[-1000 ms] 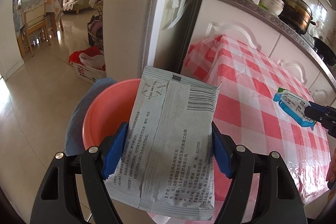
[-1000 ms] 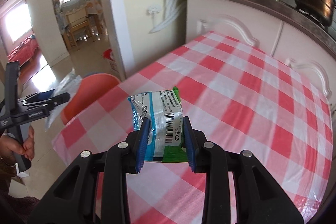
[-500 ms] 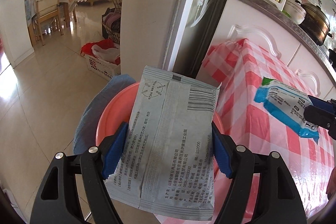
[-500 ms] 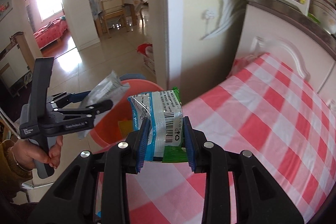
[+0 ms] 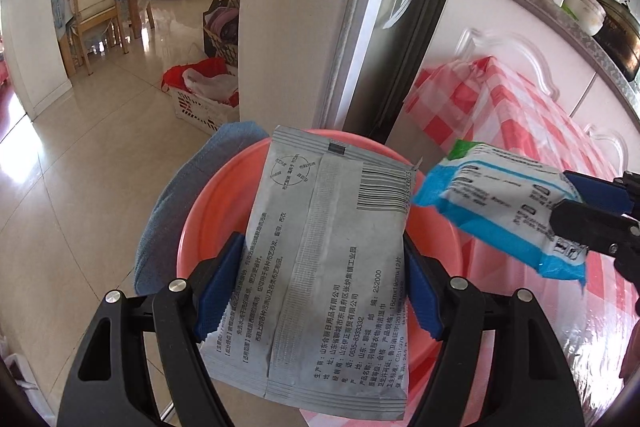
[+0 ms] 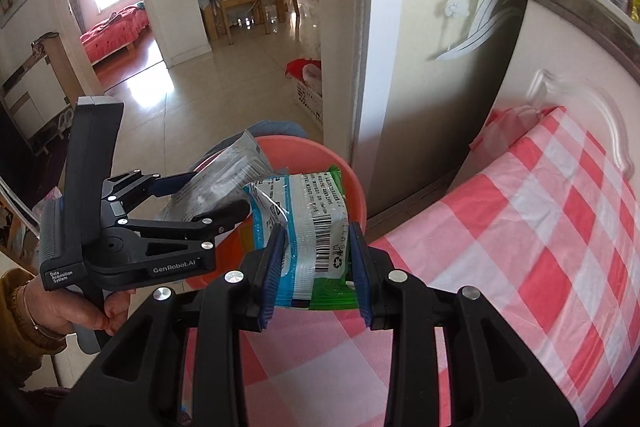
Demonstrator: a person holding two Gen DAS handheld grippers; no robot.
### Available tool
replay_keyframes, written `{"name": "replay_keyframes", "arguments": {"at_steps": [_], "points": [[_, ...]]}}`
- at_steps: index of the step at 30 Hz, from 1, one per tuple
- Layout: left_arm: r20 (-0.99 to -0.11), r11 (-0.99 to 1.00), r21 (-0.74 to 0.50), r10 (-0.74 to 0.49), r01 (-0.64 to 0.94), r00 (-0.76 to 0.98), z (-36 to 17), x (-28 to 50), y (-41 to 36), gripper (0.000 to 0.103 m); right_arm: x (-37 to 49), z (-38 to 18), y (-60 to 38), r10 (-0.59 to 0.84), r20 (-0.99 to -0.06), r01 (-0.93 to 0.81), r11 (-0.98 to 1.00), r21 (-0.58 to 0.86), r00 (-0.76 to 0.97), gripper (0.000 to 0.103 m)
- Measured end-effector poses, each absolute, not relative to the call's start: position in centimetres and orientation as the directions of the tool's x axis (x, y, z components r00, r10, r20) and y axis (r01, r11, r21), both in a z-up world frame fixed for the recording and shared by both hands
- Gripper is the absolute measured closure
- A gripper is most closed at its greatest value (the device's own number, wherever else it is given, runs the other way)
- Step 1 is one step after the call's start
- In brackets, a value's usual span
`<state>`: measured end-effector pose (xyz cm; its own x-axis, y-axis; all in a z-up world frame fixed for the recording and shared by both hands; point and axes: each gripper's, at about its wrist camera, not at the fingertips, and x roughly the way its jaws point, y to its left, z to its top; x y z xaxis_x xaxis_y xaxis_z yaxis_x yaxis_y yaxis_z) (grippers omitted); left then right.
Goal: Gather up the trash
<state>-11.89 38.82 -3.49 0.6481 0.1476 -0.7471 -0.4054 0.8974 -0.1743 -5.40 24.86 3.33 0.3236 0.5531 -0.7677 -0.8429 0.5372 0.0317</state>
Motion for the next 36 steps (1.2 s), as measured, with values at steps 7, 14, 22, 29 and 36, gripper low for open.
{"name": "replay_keyframes", "arguments": {"at_steps": [7,14,22,29,36], "points": [[-0.757,0.895,-0.162,0.157,-0.415,0.634,-4.2,-11.6,39.2,0.028,-5.0,2.4,26.2,0.539,-0.785,-0.855,0.518,0.023,0.306,0.069],[-0.768,0.891,-0.157,0.161,-0.425,0.62,-4.8,-11.6,39.5,0.025,-5.0,2.0,26.8,0.527,-0.795,-0.862,0.507,0.011,0.3,0.069],[-0.763,0.889,-0.147,0.176,-0.433,0.621,-4.6,-12.0,39.7,0.019,-4.7,2.3,26.9,0.549,-0.777,-0.856,0.516,0.026,0.308,0.049],[-0.76,0.89,-0.114,0.208,-0.441,0.616,-4.3,-11.8,39.4,0.013,-4.0,2.5,25.4,0.545,-0.761,-0.813,0.58,0.039,0.353,0.021],[-0.758,0.893,-0.091,0.225,-0.44,0.612,-3.9,-11.7,39.0,0.013,-3.3,2.9,23.3,0.539,-0.748,-0.763,0.643,0.067,0.388,0.016]]}}
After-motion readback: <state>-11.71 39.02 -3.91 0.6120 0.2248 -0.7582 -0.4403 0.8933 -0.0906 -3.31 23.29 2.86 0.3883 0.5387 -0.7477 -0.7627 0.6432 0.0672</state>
